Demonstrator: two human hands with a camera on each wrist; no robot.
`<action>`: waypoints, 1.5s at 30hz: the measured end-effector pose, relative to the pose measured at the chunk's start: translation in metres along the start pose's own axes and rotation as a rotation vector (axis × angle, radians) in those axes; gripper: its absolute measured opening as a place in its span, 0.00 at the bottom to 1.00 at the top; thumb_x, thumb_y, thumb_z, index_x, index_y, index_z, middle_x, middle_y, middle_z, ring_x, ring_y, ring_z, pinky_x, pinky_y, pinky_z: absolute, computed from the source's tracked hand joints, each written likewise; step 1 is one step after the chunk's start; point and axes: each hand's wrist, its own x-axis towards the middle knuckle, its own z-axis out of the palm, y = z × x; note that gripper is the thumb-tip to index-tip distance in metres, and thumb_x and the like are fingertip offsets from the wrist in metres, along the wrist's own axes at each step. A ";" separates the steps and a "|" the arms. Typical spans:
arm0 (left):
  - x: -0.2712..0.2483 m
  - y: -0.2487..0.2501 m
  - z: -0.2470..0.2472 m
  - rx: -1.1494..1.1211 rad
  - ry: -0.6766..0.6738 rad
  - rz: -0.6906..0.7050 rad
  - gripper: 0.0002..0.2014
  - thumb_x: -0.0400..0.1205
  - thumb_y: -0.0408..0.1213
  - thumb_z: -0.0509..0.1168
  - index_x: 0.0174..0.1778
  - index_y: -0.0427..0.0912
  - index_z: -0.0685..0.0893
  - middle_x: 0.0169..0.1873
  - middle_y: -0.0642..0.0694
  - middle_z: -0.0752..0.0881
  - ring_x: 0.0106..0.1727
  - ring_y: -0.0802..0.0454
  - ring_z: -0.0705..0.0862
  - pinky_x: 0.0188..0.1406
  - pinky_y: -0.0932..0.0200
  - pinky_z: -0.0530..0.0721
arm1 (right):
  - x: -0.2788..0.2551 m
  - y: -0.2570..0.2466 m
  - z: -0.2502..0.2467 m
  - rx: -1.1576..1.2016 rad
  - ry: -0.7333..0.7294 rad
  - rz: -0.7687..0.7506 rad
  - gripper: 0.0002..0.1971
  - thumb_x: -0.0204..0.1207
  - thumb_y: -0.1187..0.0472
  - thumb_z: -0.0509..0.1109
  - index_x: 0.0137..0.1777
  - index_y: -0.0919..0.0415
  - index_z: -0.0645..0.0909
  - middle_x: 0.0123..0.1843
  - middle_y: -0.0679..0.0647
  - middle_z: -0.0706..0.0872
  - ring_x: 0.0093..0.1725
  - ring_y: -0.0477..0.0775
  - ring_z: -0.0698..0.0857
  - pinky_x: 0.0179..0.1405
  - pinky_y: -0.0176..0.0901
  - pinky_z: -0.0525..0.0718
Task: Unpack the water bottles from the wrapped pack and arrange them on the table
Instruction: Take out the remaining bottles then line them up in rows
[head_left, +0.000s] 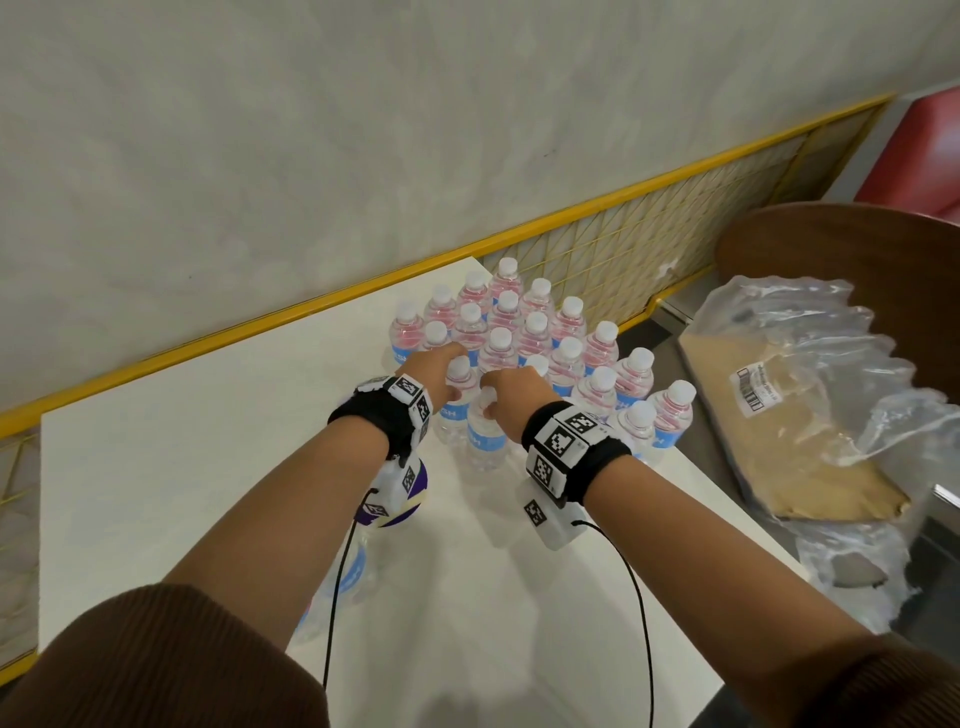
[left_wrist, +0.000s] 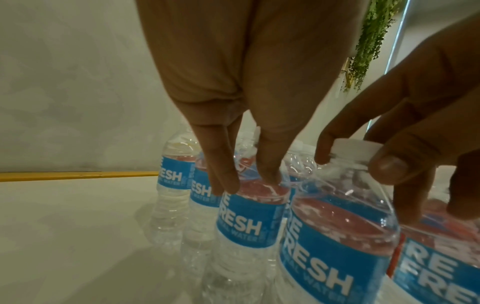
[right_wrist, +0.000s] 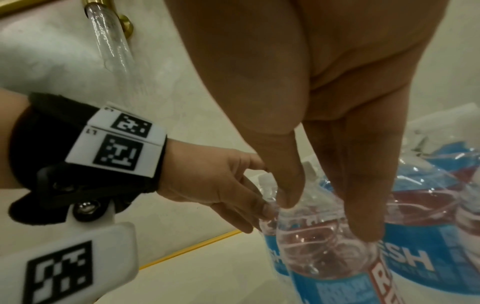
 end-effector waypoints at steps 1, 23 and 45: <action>0.001 0.002 0.001 0.005 -0.001 0.000 0.26 0.77 0.30 0.70 0.71 0.43 0.73 0.64 0.37 0.81 0.64 0.36 0.80 0.63 0.48 0.79 | 0.000 0.000 0.000 -0.009 -0.002 -0.002 0.15 0.81 0.63 0.63 0.67 0.62 0.77 0.61 0.62 0.83 0.61 0.62 0.82 0.53 0.48 0.81; -0.005 -0.003 0.007 -0.299 0.013 -0.199 0.66 0.66 0.44 0.81 0.81 0.48 0.30 0.82 0.40 0.60 0.75 0.38 0.73 0.72 0.40 0.73 | -0.004 0.009 0.011 0.069 0.083 -0.023 0.23 0.79 0.62 0.66 0.74 0.57 0.69 0.63 0.63 0.82 0.63 0.63 0.81 0.55 0.48 0.80; -0.087 -0.048 -0.055 -0.290 -0.097 -0.309 0.44 0.76 0.44 0.73 0.83 0.47 0.53 0.76 0.37 0.70 0.71 0.40 0.77 0.66 0.48 0.80 | -0.038 -0.036 0.022 -0.105 0.206 -0.024 0.26 0.77 0.66 0.64 0.75 0.61 0.66 0.70 0.64 0.71 0.70 0.68 0.70 0.65 0.57 0.77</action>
